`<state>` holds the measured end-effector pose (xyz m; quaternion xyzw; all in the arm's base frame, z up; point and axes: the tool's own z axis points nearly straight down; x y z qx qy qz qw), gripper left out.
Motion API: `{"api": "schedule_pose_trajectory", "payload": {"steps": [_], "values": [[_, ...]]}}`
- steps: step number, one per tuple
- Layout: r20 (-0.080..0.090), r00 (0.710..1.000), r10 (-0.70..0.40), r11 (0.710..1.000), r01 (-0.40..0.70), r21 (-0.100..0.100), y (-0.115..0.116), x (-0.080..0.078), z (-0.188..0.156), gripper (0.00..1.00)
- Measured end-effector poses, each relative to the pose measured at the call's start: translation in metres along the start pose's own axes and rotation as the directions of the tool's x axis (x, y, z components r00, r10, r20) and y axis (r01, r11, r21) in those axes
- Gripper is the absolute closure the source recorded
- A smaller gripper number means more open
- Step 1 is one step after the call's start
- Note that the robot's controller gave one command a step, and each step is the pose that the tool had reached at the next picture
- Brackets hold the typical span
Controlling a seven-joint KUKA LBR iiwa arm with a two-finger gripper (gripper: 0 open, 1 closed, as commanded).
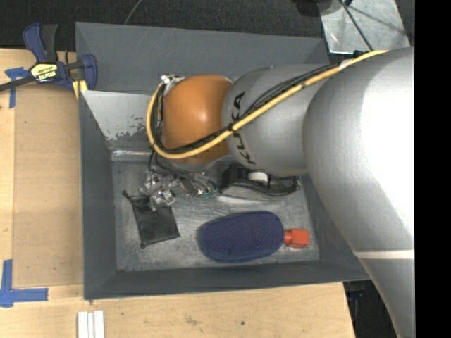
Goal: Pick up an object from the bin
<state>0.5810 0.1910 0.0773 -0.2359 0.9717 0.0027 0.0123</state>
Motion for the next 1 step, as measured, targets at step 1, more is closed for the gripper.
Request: {"api": "schedule_pose_trajectory", "payload": {"steps": [1], "values": [[-0.012, 1.0, 0.002, 1.0, -0.002, 0.001, -0.0007, -0.0057, -0.1064, 1.0]]}}
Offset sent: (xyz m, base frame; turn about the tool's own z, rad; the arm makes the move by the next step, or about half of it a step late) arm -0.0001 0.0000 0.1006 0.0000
